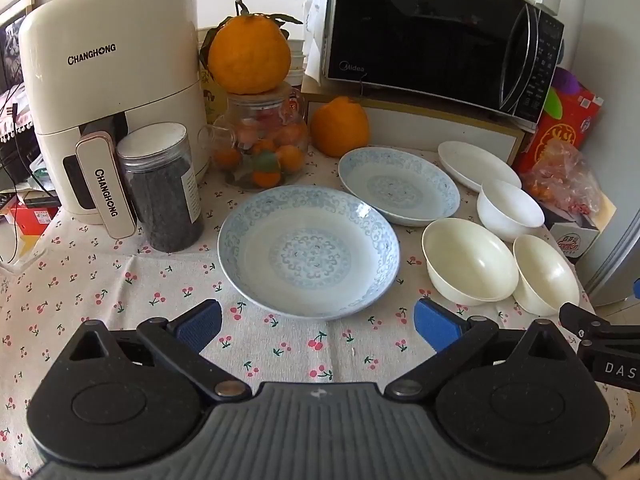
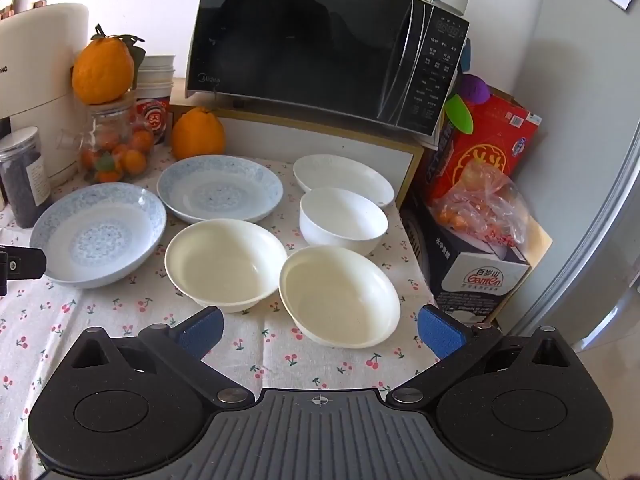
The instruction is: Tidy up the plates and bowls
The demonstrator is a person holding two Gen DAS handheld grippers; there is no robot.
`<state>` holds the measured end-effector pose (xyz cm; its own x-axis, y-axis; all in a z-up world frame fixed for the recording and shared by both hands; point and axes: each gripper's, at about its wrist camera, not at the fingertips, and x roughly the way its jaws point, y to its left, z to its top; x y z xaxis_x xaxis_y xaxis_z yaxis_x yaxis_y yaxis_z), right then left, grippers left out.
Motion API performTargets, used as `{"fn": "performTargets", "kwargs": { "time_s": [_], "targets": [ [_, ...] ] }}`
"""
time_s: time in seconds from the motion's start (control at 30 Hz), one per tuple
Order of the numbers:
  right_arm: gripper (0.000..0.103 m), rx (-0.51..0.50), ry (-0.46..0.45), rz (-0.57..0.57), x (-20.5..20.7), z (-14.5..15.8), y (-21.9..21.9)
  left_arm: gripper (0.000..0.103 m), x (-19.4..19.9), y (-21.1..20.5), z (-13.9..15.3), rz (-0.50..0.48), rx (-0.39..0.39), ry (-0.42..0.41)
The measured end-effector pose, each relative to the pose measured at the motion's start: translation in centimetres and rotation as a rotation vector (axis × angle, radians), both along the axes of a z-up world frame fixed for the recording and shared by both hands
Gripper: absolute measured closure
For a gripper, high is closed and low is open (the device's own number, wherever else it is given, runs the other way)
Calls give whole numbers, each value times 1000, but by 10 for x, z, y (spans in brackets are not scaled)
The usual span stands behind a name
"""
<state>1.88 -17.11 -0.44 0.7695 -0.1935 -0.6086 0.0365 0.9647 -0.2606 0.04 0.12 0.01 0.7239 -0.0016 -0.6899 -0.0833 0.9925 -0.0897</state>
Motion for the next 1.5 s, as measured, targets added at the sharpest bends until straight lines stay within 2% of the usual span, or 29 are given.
{"fn": "performTargets", "kwargs": {
  "time_s": [0.33,0.4,0.87,1.07,1.13,1.27,1.33,1.4,1.5],
  "targets": [
    [0,-42,-2,4,-1,-2,5,0,1,22,4,5,8,10],
    [0,-43,2,3,0,-3,4,0,-1,2,-1,18,1,5],
    [0,-38,4,3,-1,-3,4,0,2,6,-6,27,-8,35],
    [0,-8,27,2,1,-6,3,0,1,7,-10,31,10,47],
    [0,61,58,13,3,-6,-1,1,1,9,-10,34,-2,65],
    [0,389,158,12,10,-9,-23,3,4,21,-11,70,-62,68],
    [0,479,178,4,11,-11,-28,5,4,29,-13,106,-84,93],
    [0,546,202,12,13,-14,-30,9,7,36,-15,131,-114,119],
    [1,692,272,32,18,-24,-26,22,12,49,-15,164,-174,140]
  ]
}}
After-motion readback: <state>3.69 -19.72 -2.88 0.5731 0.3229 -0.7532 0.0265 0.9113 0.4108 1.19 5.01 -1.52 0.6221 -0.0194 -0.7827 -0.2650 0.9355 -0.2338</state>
